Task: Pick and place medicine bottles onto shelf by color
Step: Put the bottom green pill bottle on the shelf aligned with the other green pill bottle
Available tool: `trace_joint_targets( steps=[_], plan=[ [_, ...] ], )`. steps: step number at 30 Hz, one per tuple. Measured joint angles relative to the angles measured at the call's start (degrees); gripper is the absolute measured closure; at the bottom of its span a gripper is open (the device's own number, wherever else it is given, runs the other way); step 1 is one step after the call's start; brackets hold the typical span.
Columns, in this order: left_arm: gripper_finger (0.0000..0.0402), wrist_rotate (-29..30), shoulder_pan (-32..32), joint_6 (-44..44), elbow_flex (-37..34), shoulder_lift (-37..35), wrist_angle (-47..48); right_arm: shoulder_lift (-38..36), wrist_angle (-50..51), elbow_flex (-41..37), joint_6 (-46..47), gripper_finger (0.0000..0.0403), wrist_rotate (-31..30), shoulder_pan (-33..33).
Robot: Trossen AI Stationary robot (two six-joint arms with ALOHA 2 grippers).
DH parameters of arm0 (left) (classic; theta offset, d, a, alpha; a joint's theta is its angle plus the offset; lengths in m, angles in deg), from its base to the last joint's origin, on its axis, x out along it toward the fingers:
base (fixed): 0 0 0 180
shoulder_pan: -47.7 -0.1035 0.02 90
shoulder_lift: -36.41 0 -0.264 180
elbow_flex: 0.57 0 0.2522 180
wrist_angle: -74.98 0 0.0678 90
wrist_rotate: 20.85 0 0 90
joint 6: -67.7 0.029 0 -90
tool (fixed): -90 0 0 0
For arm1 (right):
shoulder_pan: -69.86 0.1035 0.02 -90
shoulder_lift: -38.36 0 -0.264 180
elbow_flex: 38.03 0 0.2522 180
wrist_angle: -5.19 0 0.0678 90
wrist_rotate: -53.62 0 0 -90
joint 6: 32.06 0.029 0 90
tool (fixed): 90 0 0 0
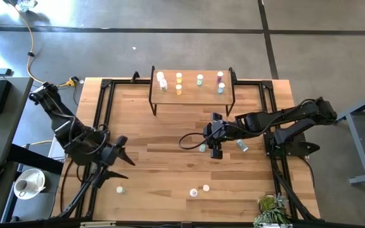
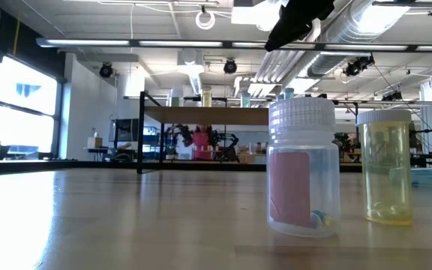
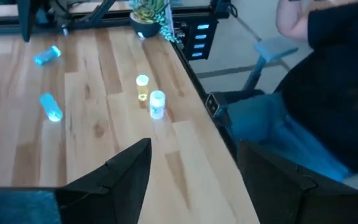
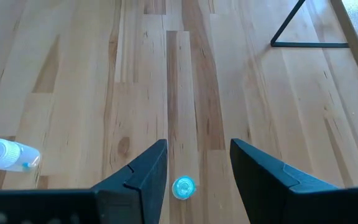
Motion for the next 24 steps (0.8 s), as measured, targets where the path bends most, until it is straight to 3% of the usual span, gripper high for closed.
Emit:
trace_joint_targets(
  steps=[8,24],
  plan=[
    [0.0172,5.7,4.5,-5.1,0.0,3.9,8.7,0.0,0.0,0.0,0.0,0.0236,0.0,0.0],
    [0.0172,0.3,10.3,-19.9,0.0,18.5,11.4,0.0,0.0,0.0,0.1,0.0236,0.0,0.0]
  ],
)
